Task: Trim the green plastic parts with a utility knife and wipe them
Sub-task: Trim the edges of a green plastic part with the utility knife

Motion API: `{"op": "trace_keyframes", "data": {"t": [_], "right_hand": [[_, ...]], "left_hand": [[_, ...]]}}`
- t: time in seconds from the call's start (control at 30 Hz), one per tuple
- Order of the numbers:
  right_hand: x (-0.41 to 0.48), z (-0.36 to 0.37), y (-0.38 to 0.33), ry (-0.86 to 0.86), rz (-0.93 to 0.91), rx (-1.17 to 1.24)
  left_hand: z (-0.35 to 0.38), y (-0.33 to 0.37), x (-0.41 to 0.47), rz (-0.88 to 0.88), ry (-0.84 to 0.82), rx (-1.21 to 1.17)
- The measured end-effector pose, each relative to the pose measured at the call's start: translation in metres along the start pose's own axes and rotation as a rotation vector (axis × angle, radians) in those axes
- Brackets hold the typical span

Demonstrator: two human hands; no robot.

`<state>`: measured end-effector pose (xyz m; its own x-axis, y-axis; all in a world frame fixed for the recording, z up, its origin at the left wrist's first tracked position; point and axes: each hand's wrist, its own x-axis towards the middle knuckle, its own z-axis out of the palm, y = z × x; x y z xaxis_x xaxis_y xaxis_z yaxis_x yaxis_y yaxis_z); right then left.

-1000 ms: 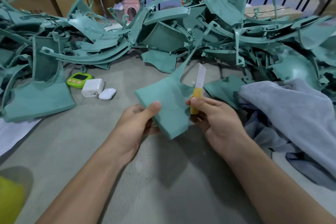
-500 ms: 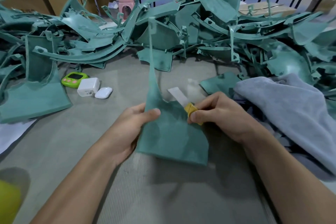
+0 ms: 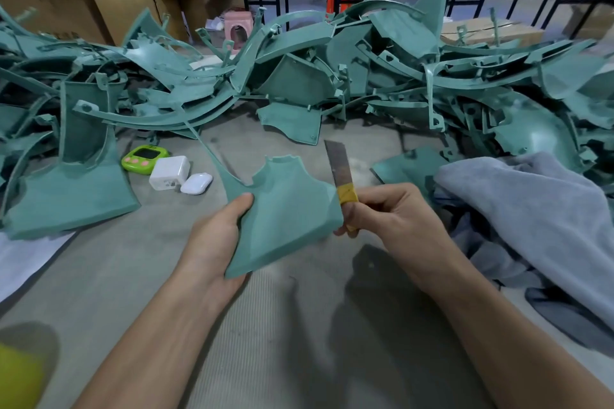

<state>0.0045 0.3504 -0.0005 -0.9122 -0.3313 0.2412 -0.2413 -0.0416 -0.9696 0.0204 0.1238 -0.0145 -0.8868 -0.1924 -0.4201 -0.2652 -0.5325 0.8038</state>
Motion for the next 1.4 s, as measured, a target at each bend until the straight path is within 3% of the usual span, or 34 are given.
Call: {"op": "trace_keyframes", "data": {"t": [0.2, 0.27, 0.37, 0.4, 0.5, 0.57, 0.7, 0.73, 0.87, 1.0, 1.1, 1.4], "right_hand": [[-0.006, -0.01, -0.005, -0.302, 0.109, 0.15], [-0.006, -0.009, -0.004, -0.213, 0.109, 0.074], [-0.004, -0.009, 0.003, 0.116, 0.077, -0.1], [-0.004, -0.01, 0.003, 0.147, 0.075, -0.074], [-0.009, -0.015, -0.004, -0.11, 0.076, 0.122], [-0.01, -0.008, -0.007, -0.246, 0.112, 0.066], [-0.005, -0.004, 0.004, 0.072, 0.221, -0.168], [-0.005, -0.006, 0.003, 0.086, 0.207, -0.161], [-0.011, -0.003, -0.005, -0.194, 0.141, 0.028], [-0.008, 0.007, 0.005, 0.091, 0.249, -0.092], [-0.006, 0.006, 0.004, 0.257, 0.284, -0.04], [-0.01, 0.016, 0.003, 0.196, 0.121, -0.05]], "left_hand": [[0.001, 0.005, 0.0, -0.041, -0.018, -0.077], [0.0, 0.003, 0.0, -0.069, -0.053, -0.081], [-0.001, 0.003, -0.003, -0.082, -0.069, -0.033], [-0.003, 0.004, -0.002, -0.07, -0.054, -0.025], [-0.004, 0.008, 0.0, -0.042, 0.002, -0.037], [-0.003, 0.008, 0.0, -0.049, 0.009, -0.037], [0.0, 0.007, 0.0, -0.043, 0.019, -0.056], [0.0, 0.008, 0.0, -0.029, 0.028, -0.063], [0.001, 0.007, 0.002, -0.018, 0.049, -0.067], [-0.002, 0.012, 0.007, 0.016, 0.089, -0.102], [-0.006, 0.015, 0.008, 0.028, 0.1, -0.107], [0.0, 0.011, 0.002, 0.05, 0.032, -0.177]]}}
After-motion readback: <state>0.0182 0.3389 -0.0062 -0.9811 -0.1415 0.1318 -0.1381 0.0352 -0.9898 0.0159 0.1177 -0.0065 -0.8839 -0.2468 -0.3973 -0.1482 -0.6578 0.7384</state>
